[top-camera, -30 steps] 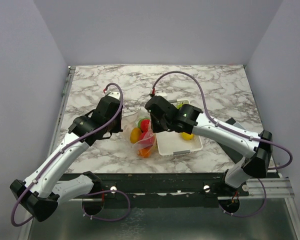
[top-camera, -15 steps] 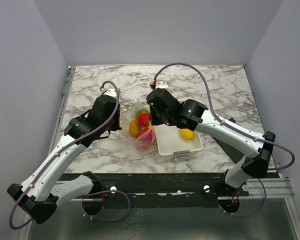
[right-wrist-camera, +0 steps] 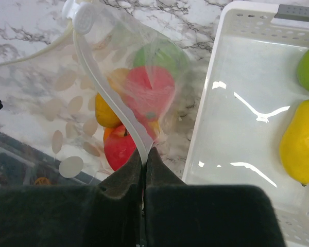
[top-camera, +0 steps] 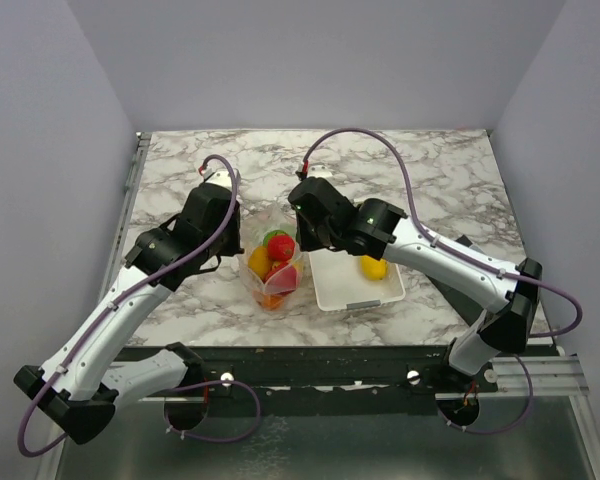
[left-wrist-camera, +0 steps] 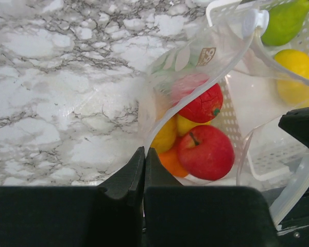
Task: Place the food in the zip-top bag and seal the zipper
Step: Adjust the zipper food storage bag at the center of the board, then pick up the fake fruit from the bin.
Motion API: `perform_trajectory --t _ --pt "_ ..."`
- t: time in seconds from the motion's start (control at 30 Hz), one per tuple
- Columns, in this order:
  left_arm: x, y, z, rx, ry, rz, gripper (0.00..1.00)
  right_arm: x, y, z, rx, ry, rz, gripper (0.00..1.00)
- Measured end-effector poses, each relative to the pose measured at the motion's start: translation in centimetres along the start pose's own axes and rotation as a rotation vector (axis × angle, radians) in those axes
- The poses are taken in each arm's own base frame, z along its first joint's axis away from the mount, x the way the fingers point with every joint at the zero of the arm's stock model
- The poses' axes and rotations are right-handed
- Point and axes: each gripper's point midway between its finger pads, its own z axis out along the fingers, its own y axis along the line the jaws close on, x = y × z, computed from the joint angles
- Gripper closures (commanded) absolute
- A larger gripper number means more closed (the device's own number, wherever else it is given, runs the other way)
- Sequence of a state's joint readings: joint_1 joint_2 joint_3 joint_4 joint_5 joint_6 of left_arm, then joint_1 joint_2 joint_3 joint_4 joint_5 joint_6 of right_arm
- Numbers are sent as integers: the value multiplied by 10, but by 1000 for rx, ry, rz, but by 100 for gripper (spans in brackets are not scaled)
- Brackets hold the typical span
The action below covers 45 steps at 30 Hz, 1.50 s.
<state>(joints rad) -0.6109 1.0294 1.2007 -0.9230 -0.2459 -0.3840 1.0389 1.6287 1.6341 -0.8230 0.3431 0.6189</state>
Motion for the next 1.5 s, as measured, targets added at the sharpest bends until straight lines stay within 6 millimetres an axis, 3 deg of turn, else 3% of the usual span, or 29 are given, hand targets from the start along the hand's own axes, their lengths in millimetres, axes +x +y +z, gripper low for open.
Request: perform_trajectory --t 0.1,0.23,0.3,0.4,0.73,0.87,1.13,1.37,1.5 --pt "-14 -2 -11 15 -46 -11 100 -9 3 -7 -19 -27 6 89" --pt "-14 0 -15 10 -50 -9 100 -11 4 -8 -26 -36 9 87" --pt "-11 1 -14 6 -39 -6 100 -10 4 -8 -25 -35 8 81" --pt "-9 2 -14 3 -31 -3 100 -10 4 -7 -27 -37 11 63" --pt "-7 2 -13 1 -27 -3 100 -13 1 -8 -13 -49 9 52" --pt "-7 3 -12 0 -24 -2 100 -20 -13 -16 13 -66 10 52" --pt "-4 2 -8 -5 -11 2 100 -35 -60 -39 90 -109 53 47" --pt "-5 2 -8 -4 -12 1 100 -13 -91 -29 169 -48 50 40" --pt "-4 2 -8 -5 -11 2 100 5 -117 -18 240 4 51 31"
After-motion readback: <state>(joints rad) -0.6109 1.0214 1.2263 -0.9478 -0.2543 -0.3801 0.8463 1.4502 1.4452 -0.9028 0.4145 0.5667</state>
